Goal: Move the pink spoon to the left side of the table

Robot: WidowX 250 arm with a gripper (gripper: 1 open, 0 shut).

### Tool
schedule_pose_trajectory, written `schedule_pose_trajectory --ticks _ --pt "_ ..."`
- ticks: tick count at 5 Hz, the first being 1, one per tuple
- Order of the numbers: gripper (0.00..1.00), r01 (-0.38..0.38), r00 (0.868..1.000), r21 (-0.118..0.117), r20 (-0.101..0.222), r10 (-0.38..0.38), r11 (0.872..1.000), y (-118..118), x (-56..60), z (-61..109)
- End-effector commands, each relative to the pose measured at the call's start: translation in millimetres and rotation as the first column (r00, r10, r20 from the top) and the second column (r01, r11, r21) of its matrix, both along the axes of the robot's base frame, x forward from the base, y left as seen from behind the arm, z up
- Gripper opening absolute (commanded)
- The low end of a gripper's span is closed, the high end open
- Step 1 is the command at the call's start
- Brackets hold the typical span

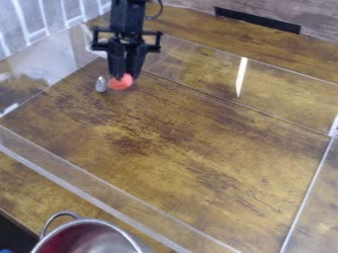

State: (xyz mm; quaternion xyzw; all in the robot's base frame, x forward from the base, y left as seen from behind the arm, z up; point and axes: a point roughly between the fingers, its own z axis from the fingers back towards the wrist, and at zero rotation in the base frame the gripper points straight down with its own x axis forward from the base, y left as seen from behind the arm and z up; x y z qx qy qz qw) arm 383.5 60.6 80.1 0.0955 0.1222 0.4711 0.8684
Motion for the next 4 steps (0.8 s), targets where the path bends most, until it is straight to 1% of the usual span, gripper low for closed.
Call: schedule_pose_trajectory --ticks 1,2,4 --pt "0.0 0.044 0.992 0.0 0.12 -0.043 0.999 13.7 0.5 43.1" --pt "0.0 0.115 0.985 -0.02 0.133 -0.111 0.993 21.2 -2.5 48.5" --pt "0.0 0.143 0.984 -0.041 0.116 -0.137 0.989 20.7 3.4 16.7"
